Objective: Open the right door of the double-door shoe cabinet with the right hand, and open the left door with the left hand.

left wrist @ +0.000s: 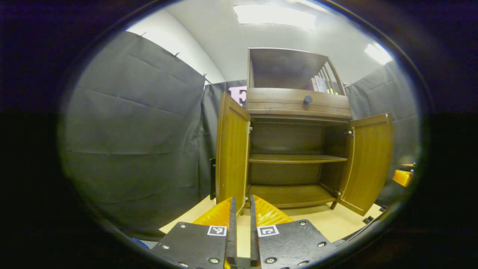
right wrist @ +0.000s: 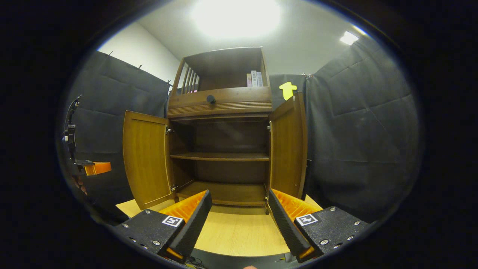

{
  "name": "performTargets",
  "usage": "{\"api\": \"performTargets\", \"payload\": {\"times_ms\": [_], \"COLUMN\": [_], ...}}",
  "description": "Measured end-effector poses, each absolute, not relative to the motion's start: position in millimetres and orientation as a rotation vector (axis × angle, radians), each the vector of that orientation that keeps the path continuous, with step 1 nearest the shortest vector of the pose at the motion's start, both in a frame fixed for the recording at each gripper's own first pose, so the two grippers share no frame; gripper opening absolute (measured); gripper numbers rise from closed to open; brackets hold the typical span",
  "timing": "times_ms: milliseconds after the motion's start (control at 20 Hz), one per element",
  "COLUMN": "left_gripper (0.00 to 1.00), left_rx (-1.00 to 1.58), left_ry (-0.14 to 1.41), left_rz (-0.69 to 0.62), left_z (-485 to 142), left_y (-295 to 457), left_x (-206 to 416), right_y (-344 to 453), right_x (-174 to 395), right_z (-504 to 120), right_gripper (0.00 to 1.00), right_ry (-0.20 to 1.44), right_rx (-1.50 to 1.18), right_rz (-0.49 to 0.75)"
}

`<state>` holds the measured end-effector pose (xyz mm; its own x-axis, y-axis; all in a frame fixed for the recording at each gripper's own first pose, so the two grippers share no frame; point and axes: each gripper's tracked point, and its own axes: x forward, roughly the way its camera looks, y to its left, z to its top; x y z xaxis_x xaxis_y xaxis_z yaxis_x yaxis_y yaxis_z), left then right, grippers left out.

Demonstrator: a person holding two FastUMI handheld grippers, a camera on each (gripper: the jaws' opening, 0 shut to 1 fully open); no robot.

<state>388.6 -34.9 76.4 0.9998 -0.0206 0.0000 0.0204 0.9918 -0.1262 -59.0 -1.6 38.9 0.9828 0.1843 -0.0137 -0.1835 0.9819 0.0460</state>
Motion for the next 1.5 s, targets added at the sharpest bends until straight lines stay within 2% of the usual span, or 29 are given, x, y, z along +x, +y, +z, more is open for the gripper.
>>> {"api": "performTargets", "payload": {"times_ms": [100,250,500,750,850,1000,1500], "left_gripper": [0.21,0.2,0.42,0.93,0.93,0.82,0.81], "left_rx": [-0.12,-0.102,-0.063,-0.073,-0.078,-0.076,-0.055], "left_ry": [-0.005,-0.006,-0.011,-0.017,-0.022,-0.036,-0.076], "left_rz": [-0.023,-0.028,-0.04,-0.004,0.015,0.041,0.043], "left_z": [76,80,80,81,81,83,94], "left_y": [-37,-41,-41,-36,-33,-27,-27], "left_x": [389,388,379,373,371,365,358], "right_y": [-12,-22,-32,-39,-39,-45,-56], "right_x": [-70,-83,-98,-104,-104,-107,-110], "right_z": [40,33,32,36,38,40,49], "right_gripper": [0.94,0.94,0.94,0.93,0.93,0.94,0.93], "right_ry": [0.014,0.027,0.028,0.019,0.016,0.013,-0.006], "right_rx": [0.056,0.076,0.087,0.088,0.09,0.091,0.087], "right_rz": [0.163,0.149,0.142,0.144,0.146,0.145,0.136]}}
